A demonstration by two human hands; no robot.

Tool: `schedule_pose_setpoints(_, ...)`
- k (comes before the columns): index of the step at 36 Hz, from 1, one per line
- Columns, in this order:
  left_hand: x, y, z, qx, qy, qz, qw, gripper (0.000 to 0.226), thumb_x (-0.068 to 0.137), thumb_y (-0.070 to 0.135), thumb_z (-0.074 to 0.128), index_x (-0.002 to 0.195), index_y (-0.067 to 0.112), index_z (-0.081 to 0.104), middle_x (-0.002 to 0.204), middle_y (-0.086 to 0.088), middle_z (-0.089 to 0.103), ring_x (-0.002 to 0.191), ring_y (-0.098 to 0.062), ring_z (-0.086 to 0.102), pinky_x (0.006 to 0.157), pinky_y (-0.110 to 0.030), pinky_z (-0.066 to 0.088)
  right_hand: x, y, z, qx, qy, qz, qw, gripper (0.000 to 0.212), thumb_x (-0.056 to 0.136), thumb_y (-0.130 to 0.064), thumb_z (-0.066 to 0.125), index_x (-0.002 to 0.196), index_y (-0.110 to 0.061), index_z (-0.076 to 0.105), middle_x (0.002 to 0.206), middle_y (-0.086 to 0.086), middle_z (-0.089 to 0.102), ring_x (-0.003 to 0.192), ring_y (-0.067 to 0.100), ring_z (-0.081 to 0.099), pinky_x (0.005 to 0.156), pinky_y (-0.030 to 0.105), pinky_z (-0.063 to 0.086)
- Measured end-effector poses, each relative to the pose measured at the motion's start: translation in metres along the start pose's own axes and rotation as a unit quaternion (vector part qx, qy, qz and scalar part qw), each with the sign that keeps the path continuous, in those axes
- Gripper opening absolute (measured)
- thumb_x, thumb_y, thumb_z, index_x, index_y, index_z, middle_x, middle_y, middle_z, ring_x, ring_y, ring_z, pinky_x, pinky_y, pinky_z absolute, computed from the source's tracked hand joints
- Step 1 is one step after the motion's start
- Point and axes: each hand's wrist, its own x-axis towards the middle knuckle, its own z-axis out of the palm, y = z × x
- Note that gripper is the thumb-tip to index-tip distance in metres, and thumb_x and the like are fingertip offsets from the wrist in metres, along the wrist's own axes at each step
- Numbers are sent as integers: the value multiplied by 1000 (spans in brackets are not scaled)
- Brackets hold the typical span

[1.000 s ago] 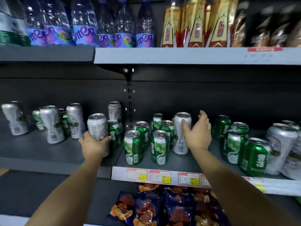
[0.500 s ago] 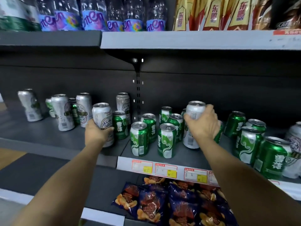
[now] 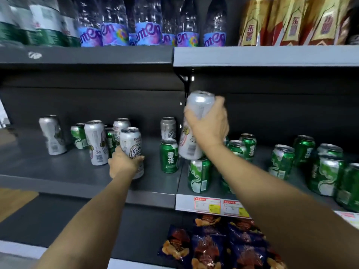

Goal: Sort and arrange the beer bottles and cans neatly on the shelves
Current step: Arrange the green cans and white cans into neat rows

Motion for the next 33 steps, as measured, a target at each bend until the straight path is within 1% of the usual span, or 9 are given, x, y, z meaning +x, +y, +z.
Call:
schedule_pose_setpoints(3, 2, -5, 0, -21, 9, 9, 1000, 69, 71, 39, 84, 121, 10, 47, 123, -14, 57, 119, -39, 46, 92, -53, 46, -22, -11, 35, 6, -64, 7, 998, 68, 69, -53, 73, 118, -18, 41, 100, -1, 48, 101, 27, 56, 74, 34, 42)
schedule_pose_setpoints(7, -8, -13, 9, -58, 2, 30, 998, 90, 72, 33, 83, 144, 14, 33, 138, -12, 49, 128, -37, 40, 100, -49, 40, -43, -11, 77, -32, -143, 20, 989, 66, 72, -52, 73, 118, -17, 41, 116, 4, 58, 110, 28, 55, 78, 36, 42)
schedule_pose_setpoints(10, -17, -21, 16, -86, 4, 55, 995, 96, 72, 37, 81, 148, 14, 28, 142, -13, 44, 132, -35, 37, 106, -48, 36, -57, -1, 100, -63, -185, 44, 980, 67, 73, -51, 72, 120, -16, 40, 119, 5, 59, 112, 29, 55, 78, 35, 42)
schedule_pose_setpoints(17, -24, -29, 15, -130, 19, 68, 989, 77, 90, 35, 63, 151, 10, 25, 144, -17, 39, 135, -32, 32, 108, -43, 29, -64, 10, 116, -95, -194, 64, 974, 68, 74, -52, 72, 120, -15, 39, 120, 5, 61, 111, 29, 57, 76, 35, 41)
schedule_pose_setpoints(20, -34, -24, 13, -129, 75, 56, 987, 68, 92, 33, 60, 148, 8, 31, 142, -16, 40, 133, -29, 33, 106, -43, 31, -61, 10, 116, -111, -223, 59, 967, 68, 77, -51, 71, 123, -13, 38, 126, 6, 58, 114, 29, 56, 77, 35, 39)
schedule_pose_setpoints(23, -44, -17, 10, -104, 156, 58, 981, 57, 90, 30, 58, 139, 5, 41, 131, -18, 46, 122, -32, 41, 99, -44, 31, -61, 6, 109, -141, -246, 30, 958, 70, 81, -52, 69, 129, -13, 37, 133, 8, 52, 120, 28, 51, 82, 35, 40)
schedule_pose_setpoints(25, -49, -13, 9, -93, 187, 78, 975, 55, 87, 31, 54, 134, 3, 45, 123, -21, 49, 115, -36, 44, 94, -45, 31, -61, 2, 97, -156, -225, -18, 962, 70, 84, -52, 65, 135, -14, 35, 136, 7, 48, 124, 28, 45, 87, 37, 40)
schedule_pose_setpoints(28, -58, -1, 10, -86, 197, 124, 969, 53, 86, 31, 52, 130, 3, 48, 118, -22, 50, 113, -36, 45, 92, -45, 30, -60, 1, 69, -134, -132, -86, 978, 63, 90, -43, 59, 141, -15, 36, 136, 6, 48, 124, 27, 43, 96, 40, 36)
schedule_pose_setpoints(33, -89, 35, 21, -73, 175, 183, 965, 51, 87, 32, 52, 123, -4, 48, 118, -27, 49, 113, -41, 46, 92, -50, 33, -43, 36, -2, -123, -26, -96, 987, 52, 92, -35, 56, 139, -16, 43, 131, 3, 54, 120, 25, 46, 95, 39, 34)
